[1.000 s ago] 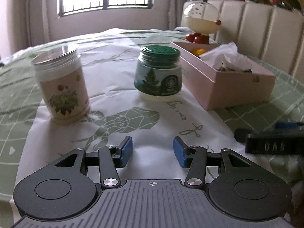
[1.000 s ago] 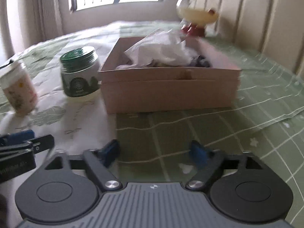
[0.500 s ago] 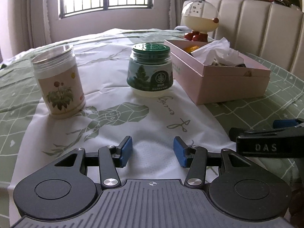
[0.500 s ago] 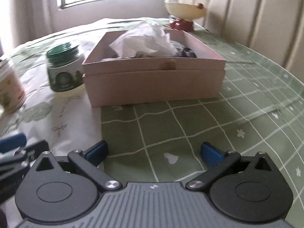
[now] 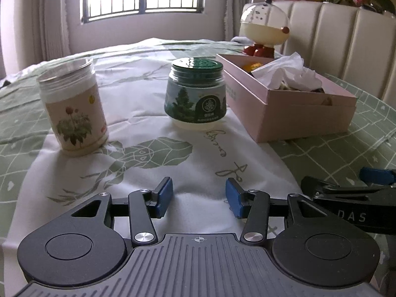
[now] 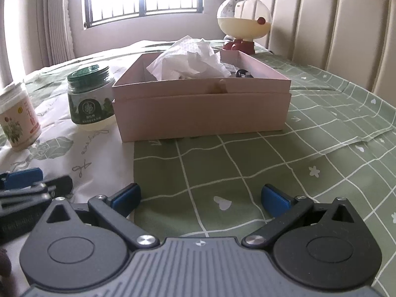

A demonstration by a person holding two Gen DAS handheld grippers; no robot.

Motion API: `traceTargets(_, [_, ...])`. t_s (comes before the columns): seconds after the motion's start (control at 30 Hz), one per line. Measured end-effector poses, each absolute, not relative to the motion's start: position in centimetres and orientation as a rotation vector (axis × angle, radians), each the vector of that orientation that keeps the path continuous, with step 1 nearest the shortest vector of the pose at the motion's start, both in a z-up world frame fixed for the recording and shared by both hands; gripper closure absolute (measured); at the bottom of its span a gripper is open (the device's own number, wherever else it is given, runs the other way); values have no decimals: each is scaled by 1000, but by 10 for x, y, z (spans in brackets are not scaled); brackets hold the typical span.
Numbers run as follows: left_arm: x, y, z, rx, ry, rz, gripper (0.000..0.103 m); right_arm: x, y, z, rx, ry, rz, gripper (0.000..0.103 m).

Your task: Organize soft objects

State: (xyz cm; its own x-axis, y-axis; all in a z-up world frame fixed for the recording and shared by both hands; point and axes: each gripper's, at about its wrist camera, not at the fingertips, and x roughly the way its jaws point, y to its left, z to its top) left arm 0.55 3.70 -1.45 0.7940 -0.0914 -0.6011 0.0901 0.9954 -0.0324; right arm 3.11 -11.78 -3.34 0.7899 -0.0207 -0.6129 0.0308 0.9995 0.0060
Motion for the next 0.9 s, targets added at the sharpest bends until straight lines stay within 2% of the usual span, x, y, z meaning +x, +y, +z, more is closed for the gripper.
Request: traceTargets(0.9, [3,29,-15,43,636,-80,51,30,-117,-34,17,658,-30,0])
